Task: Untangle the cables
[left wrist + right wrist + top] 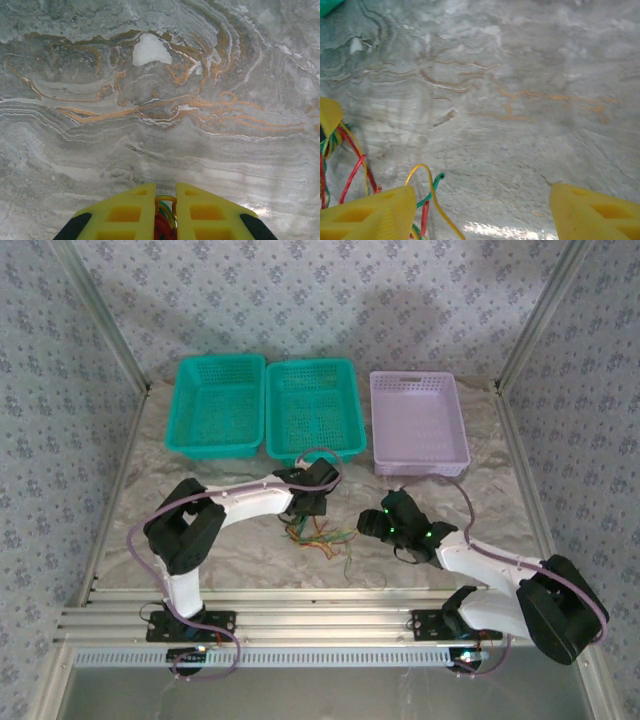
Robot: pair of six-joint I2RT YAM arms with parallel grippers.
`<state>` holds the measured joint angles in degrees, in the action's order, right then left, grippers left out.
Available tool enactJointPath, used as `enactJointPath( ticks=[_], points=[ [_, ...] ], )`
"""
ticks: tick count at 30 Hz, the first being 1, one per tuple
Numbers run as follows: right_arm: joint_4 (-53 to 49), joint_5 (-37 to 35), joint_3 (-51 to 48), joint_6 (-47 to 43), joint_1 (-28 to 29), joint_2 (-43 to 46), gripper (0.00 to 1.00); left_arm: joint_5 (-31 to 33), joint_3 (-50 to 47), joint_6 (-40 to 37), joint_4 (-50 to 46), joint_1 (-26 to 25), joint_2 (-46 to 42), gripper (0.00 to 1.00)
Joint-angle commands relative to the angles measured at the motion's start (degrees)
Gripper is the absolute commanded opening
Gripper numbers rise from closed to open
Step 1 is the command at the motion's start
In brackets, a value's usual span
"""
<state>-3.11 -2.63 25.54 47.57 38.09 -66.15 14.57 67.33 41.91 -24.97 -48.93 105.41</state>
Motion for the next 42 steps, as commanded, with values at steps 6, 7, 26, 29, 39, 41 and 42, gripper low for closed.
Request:
enactJointPath(
  ticks=[6, 7, 26, 29, 39, 41, 42],
  points=[
    [0.98, 3.08, 2.35, -5.40, 0.50, 1.59, 0.73, 1.25, 0.53, 2.49, 0.39, 1.86, -3.55, 0.00],
    [0.70, 3.44, 2.49, -5.96, 0.59, 1.92, 0.73, 1.91, 0.20, 2.85, 0.77, 1.92, -4.66, 0.00],
    [12.12, 19.92, -4.21, -14.61, -0.95, 14.29, 0.74, 5.67, -7.57, 16.02, 2.85, 4.77, -23.59, 0.00],
    [15.75, 22.12, -5.96, -15.47, -0.57, 14.95, 0.74, 4.65, -7.55, 17.52, 3.00, 6.04, -24.24, 0.00],
    [27.81, 12.18, -11.63, -19.56, 4.53, 11.58, 0.75, 2.13, -6.07, 20.79, 3.59, 7.01, -25.26, 0.00],
    [31.84, 8.76, -12.47, -21.09, 6.55, 10.13, 0.75, 1.25, -6.07, 21.59, 3.76, 7.00, -25.66, 0.00],
    [33.45, 6.99, -12.48, -21.90, 7.62, 9.10, 0.76, 0.81, -6.08, 22.05, 3.79, 7.01, -25.94, 0.00]
  ],
)
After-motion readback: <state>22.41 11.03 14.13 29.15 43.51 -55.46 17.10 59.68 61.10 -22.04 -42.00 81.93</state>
